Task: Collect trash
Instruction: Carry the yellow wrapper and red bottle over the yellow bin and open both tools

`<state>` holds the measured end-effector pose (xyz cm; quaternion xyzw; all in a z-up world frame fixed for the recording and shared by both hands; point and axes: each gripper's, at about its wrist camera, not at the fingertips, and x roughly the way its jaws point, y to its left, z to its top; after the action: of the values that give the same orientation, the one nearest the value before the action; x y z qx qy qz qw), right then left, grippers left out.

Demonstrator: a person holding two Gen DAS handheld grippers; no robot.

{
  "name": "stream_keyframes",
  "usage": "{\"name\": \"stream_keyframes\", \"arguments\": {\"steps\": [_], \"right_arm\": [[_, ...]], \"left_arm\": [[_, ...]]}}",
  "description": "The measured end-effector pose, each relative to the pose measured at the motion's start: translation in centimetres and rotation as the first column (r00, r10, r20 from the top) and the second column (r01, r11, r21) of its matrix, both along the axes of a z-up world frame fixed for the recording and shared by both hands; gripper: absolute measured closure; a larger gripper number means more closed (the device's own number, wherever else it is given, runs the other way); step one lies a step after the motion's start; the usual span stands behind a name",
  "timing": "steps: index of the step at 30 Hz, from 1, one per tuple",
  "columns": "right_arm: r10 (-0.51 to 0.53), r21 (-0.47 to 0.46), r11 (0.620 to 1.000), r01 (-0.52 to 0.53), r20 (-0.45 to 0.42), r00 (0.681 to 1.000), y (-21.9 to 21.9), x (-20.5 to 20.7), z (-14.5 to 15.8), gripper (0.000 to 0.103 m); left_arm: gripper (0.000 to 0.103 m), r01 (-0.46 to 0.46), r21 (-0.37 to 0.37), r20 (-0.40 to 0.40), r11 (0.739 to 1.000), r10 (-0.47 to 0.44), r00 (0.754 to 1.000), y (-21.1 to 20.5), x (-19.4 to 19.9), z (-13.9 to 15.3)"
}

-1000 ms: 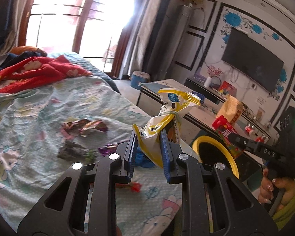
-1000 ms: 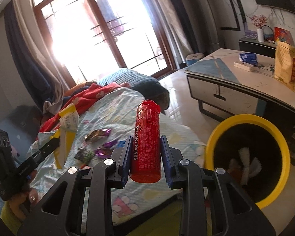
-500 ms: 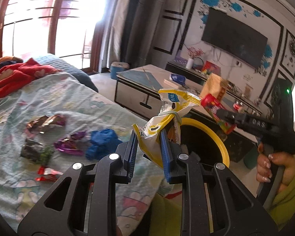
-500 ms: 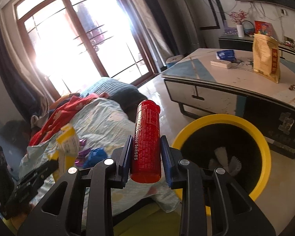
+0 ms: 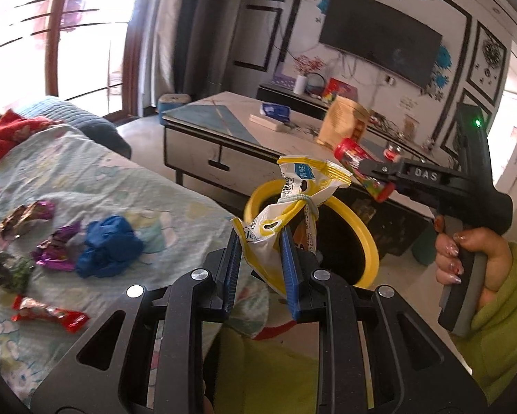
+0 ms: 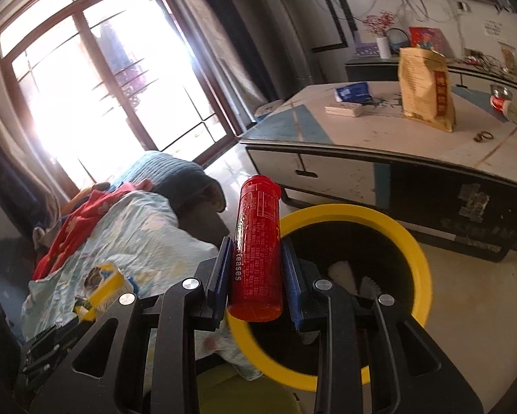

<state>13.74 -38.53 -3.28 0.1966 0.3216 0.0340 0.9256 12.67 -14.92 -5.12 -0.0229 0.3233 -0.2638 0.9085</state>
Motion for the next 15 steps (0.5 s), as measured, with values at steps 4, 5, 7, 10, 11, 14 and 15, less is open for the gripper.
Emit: {"name": "stream_keyframes", "arguments": {"steps": [4, 5, 7, 10, 11, 14, 15], "right_arm": [[-0.029, 0.006, 1.000, 0.030, -0.022, 0.999, -1.5, 0.1, -0.8, 0.076], [-0.033, 0.007, 0.999, 0.033, -0.025, 0.999, -1.8, 0.1, -0.9, 0.076], [-0.044, 0.014, 0.999, 0.044, -0.036, 0.998, -2.4, 0.4, -1.2, 0.076], [-0.057, 0.021, 0.998, 0.058, -0.044, 0.997, -3.2, 0.6, -1.5, 0.076], [-0.059, 0.024, 0.998, 0.060, -0.047, 0.997, -3.3, 0.7, -1.5, 0.076], [-0.067, 0.037, 0.997, 0.070, -0.061, 0.996, -4.1, 0.8, -2.0, 0.076], [-0.069, 0.042, 0.996, 0.072, -0.068, 0.995, -4.4, 0.9, -2.3, 0.076]], "left_arm": [[0.086, 0.041, 0.000, -0.018, 0.999, -0.041, 0.999, -2.0, 0.4, -0.8], [0.086, 0.053, 0.006, -0.022, 0.999, -0.053, 0.998, -2.5, 0.5, -1.1], [0.086, 0.082, 0.019, -0.031, 0.996, -0.081, 0.996, -3.7, 0.7, -1.6], [0.086, 0.113, 0.043, -0.043, 0.993, -0.111, 0.993, -5.2, 1.1, -2.2], [0.086, 0.120, 0.048, -0.052, 0.992, -0.117, 0.992, -5.7, 1.3, -2.5], [0.086, 0.138, 0.058, -0.082, 0.989, -0.133, 0.988, -7.0, 2.1, -3.6], [0.086, 0.143, 0.061, -0.094, 0.988, -0.137, 0.986, -7.4, 2.4, -3.9]]}}
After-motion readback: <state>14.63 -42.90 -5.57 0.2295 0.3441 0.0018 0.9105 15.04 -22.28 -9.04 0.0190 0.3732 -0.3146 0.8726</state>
